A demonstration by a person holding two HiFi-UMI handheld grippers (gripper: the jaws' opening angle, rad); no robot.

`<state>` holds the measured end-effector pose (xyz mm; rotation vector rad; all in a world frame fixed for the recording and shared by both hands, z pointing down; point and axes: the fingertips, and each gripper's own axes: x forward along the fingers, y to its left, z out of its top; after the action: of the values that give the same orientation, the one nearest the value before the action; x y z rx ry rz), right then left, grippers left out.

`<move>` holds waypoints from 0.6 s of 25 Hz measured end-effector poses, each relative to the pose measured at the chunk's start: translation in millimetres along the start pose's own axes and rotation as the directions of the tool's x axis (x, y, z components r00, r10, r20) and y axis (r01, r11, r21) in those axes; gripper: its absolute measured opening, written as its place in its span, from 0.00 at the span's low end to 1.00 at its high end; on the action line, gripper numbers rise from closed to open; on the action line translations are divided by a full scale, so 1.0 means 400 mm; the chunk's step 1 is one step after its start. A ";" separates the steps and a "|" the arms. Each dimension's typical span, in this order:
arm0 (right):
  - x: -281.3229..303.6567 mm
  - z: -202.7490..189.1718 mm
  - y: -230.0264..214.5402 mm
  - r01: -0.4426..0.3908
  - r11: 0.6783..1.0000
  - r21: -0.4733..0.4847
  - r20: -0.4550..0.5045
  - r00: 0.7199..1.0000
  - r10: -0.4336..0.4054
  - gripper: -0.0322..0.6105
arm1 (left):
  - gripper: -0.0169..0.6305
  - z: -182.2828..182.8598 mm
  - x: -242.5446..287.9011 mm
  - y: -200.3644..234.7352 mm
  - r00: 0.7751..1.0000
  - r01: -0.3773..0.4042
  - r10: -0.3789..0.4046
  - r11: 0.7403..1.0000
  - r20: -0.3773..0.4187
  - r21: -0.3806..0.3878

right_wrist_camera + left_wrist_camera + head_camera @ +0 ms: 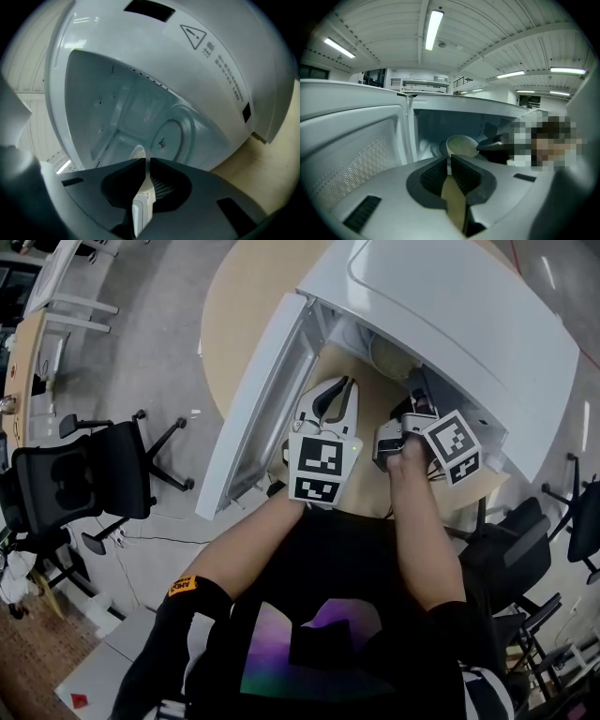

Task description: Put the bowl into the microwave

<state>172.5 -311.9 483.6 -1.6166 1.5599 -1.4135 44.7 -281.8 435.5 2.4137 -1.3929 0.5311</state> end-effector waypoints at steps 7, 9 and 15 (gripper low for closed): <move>0.036 0.027 -0.013 0.000 0.998 0.068 0.070 0.998 -0.005 0.12 | 0.12 -0.003 0.025 0.011 1.000 0.001 -0.001 1.000 -0.023 0.002; 0.046 0.032 -0.016 0.002 0.997 0.080 0.085 0.996 -0.009 0.12 | 0.12 -0.003 0.030 0.016 1.000 0.000 0.000 1.000 -0.028 0.002; 0.063 0.039 -0.025 0.017 0.994 0.107 0.114 0.993 -0.029 0.12 | 0.12 0.001 0.041 0.024 0.999 0.005 -0.005 1.000 -0.037 -0.004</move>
<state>185.7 -337.6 495.4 -1.6275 1.3826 -1.3656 44.1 -299.0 443.6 2.3917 -1.3710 0.5683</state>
